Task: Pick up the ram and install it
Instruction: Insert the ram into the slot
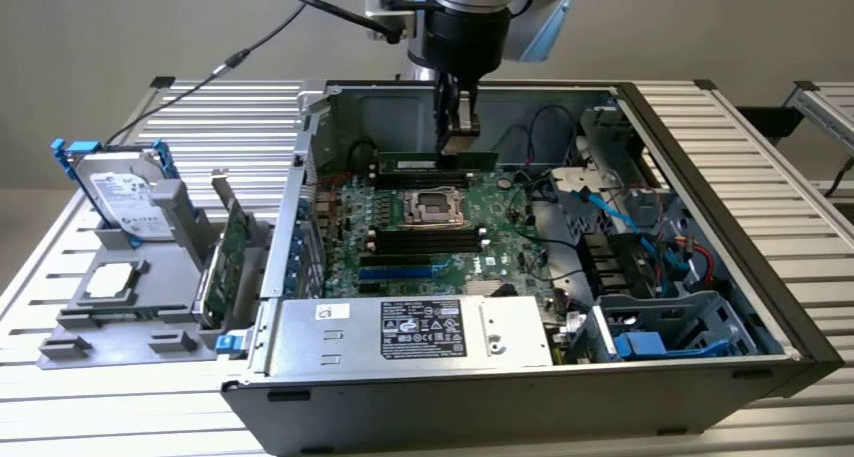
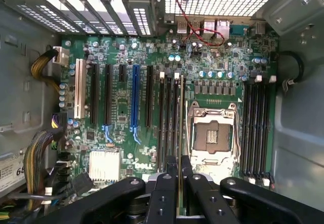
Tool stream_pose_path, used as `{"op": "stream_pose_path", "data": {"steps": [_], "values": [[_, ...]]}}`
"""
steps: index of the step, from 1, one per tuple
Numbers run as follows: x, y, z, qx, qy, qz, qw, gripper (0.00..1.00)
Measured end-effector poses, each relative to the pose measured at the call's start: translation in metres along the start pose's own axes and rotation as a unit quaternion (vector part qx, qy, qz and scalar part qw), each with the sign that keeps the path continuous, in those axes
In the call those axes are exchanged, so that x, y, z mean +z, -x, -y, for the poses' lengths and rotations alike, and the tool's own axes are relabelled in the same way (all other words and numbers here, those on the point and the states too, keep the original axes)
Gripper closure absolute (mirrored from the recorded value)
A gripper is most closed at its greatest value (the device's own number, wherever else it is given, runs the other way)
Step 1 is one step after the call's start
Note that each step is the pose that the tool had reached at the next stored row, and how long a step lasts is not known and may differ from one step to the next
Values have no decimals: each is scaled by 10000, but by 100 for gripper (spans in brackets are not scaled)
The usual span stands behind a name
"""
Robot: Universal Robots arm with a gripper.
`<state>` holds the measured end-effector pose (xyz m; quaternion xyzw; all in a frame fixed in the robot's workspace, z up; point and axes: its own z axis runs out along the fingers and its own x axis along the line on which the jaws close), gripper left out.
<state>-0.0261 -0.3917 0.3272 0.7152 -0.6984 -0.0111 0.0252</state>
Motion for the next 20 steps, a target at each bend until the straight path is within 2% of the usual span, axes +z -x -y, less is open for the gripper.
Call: {"op": "stream_pose_path", "data": {"steps": [4, 20], "values": [[73, -21, 2, 116, -26, 6, 9999, 86], [365, -79, 16, 131, -26, 6, 9999, 86]]}}
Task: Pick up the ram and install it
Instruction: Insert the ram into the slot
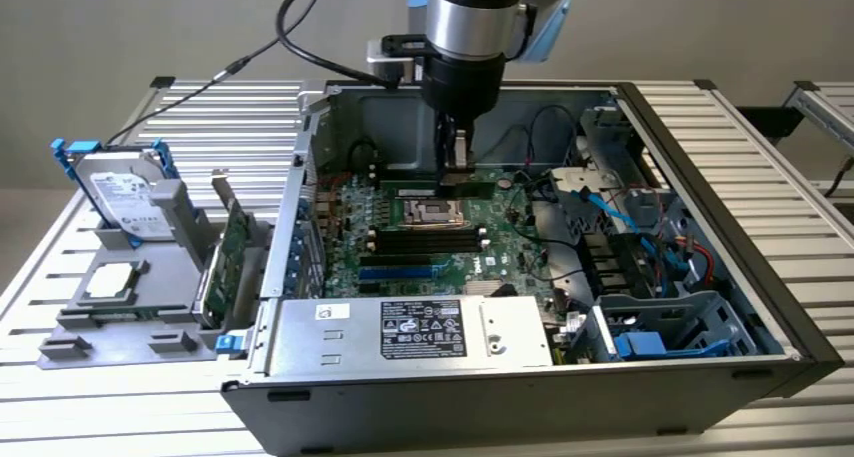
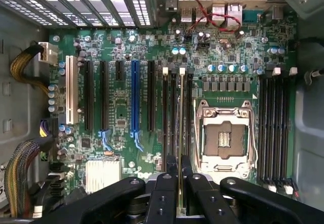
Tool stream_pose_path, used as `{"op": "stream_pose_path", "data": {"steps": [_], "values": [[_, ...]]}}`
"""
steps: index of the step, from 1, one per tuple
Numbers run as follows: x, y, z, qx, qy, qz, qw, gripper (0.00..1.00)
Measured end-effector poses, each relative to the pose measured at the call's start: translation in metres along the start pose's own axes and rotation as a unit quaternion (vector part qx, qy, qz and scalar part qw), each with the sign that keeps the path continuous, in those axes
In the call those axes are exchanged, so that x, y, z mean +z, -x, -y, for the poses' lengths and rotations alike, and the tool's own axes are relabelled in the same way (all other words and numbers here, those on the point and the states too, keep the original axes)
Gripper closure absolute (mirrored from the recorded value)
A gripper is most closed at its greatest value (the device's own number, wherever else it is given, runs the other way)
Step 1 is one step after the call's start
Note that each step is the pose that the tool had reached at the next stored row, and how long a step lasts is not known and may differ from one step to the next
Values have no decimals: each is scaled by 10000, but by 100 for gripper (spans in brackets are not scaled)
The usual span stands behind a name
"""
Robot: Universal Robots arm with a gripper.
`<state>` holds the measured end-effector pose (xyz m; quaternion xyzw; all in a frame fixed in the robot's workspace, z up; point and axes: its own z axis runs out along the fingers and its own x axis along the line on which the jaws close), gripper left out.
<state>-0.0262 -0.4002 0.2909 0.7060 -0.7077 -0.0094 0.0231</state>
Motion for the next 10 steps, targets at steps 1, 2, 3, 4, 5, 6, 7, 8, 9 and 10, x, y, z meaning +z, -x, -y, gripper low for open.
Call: {"op": "stream_pose_path", "data": {"steps": [1, 2, 3, 4, 5, 6, 7, 8, 9, 10], "values": [[18, -6, 0, 0, 0, 0, 10000, 86], [36, -12, -2, 1, 0, 0, 10000, 86], [55, -18, -4, 1, 0, 0, 10000, 86], [75, -26, -6, 1, 0, 1, 10000, 86], [93, -33, -9, 0, 0, 0, 10000, 86], [111, -41, -11, 0, 0, 0, 10000, 86], [129, -49, -13, 0, 0, 0, 10000, 86], [148, -56, -16, 0, 0, 0, 10000, 86], [166, -65, -19, 0, 0, 0, 10000, 86], [184, -76, -23, 0, 0, -1, 10000, 86]]}}
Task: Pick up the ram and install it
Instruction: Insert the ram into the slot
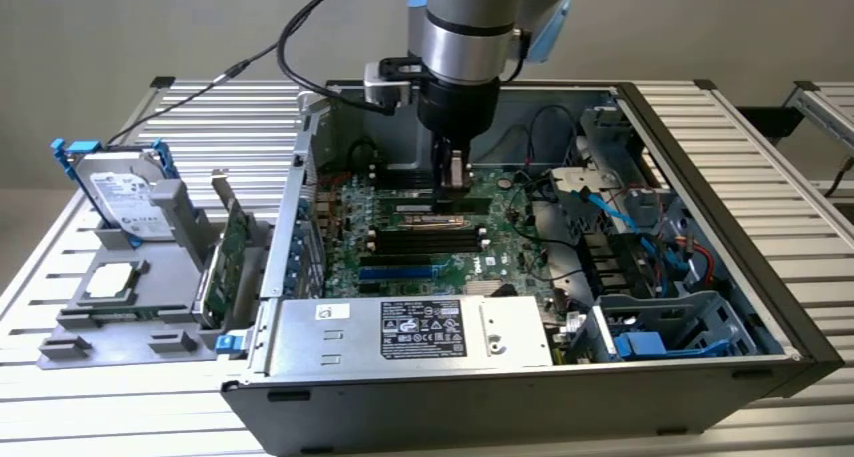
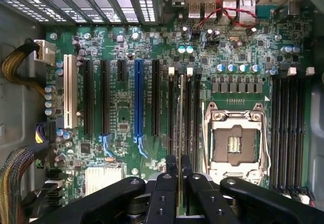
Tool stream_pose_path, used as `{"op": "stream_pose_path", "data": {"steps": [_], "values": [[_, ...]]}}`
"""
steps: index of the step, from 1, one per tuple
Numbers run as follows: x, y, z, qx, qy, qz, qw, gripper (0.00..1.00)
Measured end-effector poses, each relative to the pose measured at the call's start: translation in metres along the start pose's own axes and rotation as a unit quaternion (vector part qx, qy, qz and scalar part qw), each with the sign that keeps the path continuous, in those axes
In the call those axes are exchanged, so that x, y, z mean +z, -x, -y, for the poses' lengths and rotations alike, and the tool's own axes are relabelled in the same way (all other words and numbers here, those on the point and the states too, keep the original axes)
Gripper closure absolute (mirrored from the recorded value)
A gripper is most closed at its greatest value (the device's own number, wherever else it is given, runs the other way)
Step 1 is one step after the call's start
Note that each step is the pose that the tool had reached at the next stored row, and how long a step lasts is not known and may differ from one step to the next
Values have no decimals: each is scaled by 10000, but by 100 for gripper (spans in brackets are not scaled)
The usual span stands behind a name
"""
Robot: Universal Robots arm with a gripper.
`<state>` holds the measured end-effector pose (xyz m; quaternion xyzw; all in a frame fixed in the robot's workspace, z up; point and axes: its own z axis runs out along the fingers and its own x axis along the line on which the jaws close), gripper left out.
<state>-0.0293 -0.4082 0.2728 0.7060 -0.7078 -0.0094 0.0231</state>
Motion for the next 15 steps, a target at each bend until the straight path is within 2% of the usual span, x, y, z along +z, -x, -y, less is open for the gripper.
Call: {"op": "stream_pose_path", "data": {"steps": [8, 15], "values": [[150, -58, -29, 0, 0, 1, 10000, 86], [276, -62, -32, -3, 0, 0, 10000, 86]]}}
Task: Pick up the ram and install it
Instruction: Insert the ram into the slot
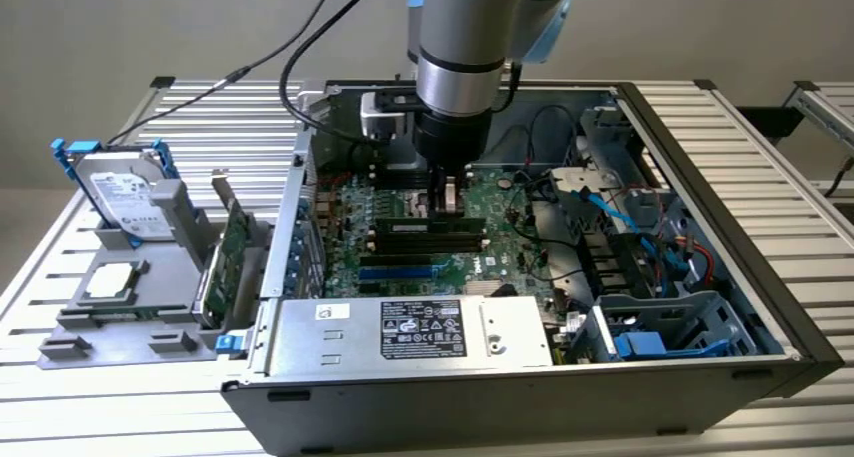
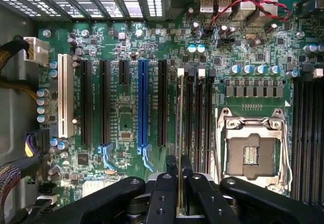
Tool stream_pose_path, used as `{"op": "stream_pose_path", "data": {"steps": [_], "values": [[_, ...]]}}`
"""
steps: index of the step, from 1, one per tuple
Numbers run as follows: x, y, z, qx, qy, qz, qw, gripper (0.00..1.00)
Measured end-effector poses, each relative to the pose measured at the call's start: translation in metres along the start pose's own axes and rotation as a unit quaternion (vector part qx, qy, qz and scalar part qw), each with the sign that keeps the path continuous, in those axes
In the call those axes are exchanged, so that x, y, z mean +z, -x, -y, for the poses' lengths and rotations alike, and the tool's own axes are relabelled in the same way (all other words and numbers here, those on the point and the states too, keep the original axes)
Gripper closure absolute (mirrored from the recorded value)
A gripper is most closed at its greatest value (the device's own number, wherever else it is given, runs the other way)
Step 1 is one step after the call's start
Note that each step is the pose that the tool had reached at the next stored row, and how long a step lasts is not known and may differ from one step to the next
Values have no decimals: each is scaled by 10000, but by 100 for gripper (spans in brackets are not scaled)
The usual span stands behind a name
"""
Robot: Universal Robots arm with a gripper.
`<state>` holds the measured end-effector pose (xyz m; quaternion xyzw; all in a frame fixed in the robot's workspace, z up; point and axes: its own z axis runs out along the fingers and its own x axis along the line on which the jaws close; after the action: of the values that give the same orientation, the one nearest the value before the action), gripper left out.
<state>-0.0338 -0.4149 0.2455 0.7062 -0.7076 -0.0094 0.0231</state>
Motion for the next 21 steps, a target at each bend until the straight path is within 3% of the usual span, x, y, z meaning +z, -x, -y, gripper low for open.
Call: {"op": "stream_pose_path", "data": {"steps": [4, 13, 21], "values": [[74, 4, -1, -6, -9, 0, 10000, 86], [152, 68, 3, -6, -72, -6, 10000, 86], [186, 72, -5, -4, -77, -56, 10000, 86]]}}
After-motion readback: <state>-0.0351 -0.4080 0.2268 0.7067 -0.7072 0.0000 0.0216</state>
